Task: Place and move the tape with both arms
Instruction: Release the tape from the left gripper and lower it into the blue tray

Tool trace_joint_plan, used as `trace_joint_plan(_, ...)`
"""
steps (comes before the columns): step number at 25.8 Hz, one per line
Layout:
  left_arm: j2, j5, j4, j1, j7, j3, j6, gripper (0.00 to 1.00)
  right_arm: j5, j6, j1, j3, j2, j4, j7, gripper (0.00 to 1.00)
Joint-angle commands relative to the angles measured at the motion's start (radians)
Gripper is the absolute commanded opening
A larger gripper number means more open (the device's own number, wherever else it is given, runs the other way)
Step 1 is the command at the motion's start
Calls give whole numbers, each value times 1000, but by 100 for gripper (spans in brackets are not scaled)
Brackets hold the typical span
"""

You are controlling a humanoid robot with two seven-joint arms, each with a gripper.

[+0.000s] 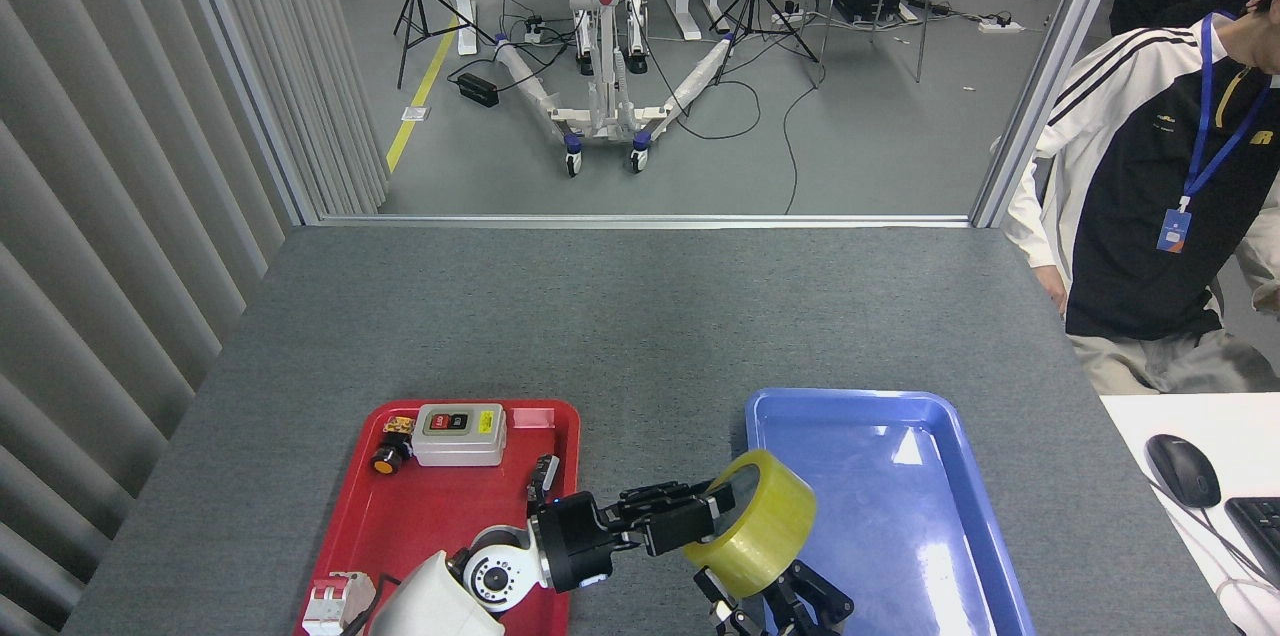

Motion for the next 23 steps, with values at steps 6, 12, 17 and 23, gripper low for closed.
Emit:
trace_joint_plan(6,63,5,1,2,62,157,-4,100,36,-31,31,-3,8,-16,-4,0)
trace_joint_plan(12,129,-15,12,51,62,375,-4,100,27,65,33,-57,-15,-59,257,0)
trace_joint_plan(17,197,-316,55,56,197,522,-4,100,-61,209,28,-89,-37,-113,555,0)
trace_joint_plan(23,165,-857,-131,113,391,677,254,100,-82,229,4,-167,-77,-124,670,0)
